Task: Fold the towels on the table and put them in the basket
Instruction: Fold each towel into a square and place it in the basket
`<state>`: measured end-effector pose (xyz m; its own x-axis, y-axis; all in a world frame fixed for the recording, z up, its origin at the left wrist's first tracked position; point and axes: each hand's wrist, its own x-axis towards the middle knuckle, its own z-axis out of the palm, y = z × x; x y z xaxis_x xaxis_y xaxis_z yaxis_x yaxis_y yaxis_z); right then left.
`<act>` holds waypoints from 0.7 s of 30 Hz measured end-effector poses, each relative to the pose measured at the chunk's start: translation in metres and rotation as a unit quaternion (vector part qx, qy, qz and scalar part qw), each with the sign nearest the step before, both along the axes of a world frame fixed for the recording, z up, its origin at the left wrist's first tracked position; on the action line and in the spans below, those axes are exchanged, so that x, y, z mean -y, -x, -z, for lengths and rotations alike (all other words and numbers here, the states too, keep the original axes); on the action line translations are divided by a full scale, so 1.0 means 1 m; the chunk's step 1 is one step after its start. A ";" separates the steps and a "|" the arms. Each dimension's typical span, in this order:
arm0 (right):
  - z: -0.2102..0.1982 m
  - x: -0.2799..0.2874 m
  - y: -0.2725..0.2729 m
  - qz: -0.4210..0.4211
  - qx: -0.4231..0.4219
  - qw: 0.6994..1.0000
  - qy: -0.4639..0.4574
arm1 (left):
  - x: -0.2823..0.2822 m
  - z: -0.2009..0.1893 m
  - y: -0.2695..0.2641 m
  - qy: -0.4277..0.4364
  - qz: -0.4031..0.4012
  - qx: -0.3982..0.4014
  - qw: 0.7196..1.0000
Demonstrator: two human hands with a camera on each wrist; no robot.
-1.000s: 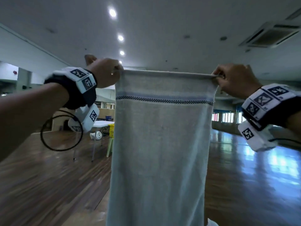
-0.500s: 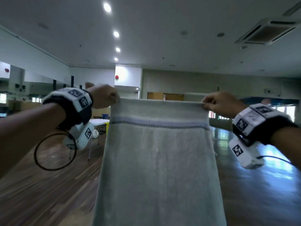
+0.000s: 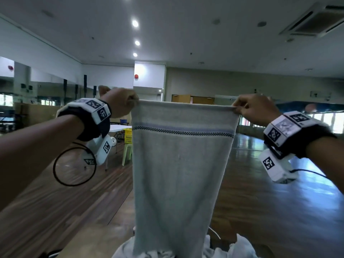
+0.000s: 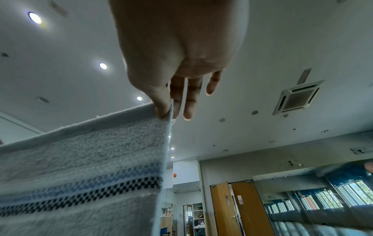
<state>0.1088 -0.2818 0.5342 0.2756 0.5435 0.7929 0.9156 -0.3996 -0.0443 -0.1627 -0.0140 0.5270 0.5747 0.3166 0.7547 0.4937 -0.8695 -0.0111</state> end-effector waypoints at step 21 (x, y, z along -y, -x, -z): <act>0.134 0.009 0.001 -0.033 -0.159 0.970 0.180 | 0.006 0.131 0.009 0.101 -0.008 -0.241 0.965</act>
<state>0.1075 -0.2908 0.4001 0.4305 0.7939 0.4294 0.9025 -0.3825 -0.1977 -0.1714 -0.0198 0.3963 0.8375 0.4416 0.3219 0.4874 -0.8700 -0.0743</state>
